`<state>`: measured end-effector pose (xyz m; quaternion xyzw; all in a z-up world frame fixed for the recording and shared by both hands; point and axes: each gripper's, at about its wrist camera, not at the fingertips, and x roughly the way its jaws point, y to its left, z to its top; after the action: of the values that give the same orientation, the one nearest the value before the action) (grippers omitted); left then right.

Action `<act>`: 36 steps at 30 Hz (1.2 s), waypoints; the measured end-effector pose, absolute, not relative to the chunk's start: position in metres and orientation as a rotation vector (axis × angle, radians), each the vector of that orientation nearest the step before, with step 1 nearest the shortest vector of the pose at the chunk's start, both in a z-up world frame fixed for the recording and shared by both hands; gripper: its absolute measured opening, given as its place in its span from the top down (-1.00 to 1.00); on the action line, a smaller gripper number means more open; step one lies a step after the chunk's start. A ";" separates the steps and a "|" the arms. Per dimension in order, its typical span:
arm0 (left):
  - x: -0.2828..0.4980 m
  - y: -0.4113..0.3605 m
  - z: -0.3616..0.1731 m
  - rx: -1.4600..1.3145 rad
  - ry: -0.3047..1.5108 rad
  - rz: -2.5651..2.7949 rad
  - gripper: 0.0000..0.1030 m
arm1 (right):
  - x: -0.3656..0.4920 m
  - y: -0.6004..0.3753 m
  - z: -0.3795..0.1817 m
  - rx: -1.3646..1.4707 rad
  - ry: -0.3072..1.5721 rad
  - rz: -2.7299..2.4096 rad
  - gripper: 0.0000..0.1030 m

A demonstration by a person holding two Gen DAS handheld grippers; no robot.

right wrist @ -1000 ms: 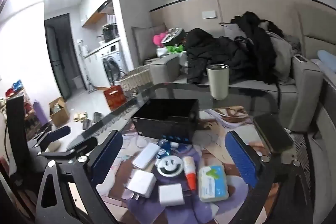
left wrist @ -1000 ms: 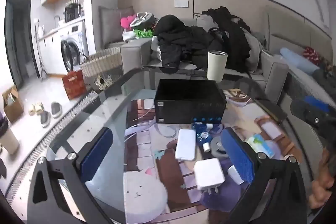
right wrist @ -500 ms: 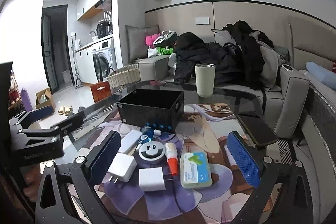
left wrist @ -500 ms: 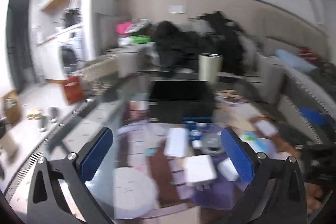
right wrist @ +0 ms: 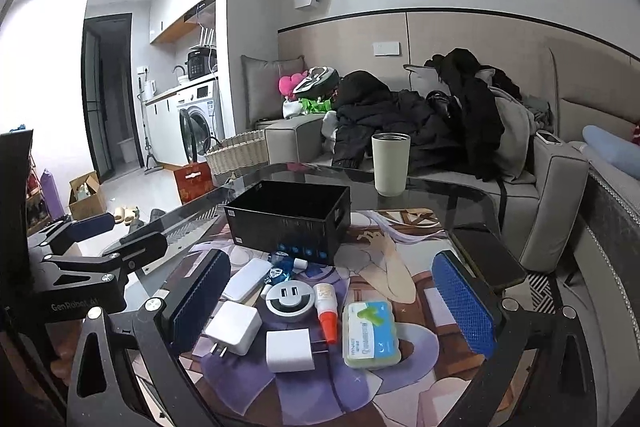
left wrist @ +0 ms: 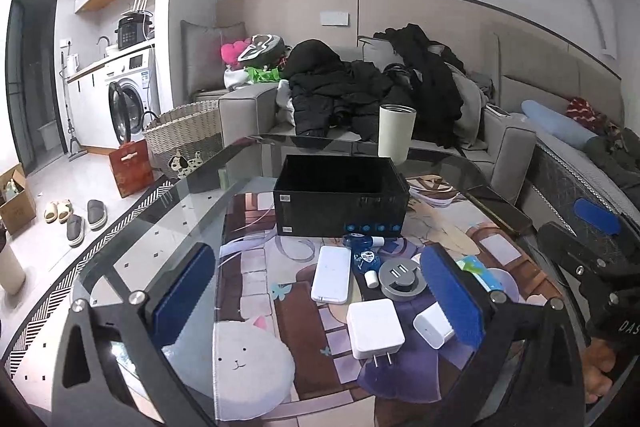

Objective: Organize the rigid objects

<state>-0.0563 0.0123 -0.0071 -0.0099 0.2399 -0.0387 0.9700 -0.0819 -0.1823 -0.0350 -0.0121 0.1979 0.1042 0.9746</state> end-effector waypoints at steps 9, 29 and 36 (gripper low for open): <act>-0.057 0.015 -0.008 -0.025 0.485 -0.075 -1.00 | -0.081 -0.178 -0.038 -0.042 0.405 0.210 -1.00; -0.058 0.017 -0.008 -0.020 0.486 -0.065 -0.99 | -0.084 -0.175 -0.039 -0.069 0.389 0.217 -1.00; -0.058 0.016 -0.008 -0.009 0.485 -0.067 -0.99 | -0.085 -0.174 -0.038 -0.077 0.384 0.220 -1.00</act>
<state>-0.0584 0.0161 -0.0076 -0.0044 0.2402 -0.0332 0.9702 -0.0848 -0.1742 -0.0379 -0.0380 0.1905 0.1091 0.9749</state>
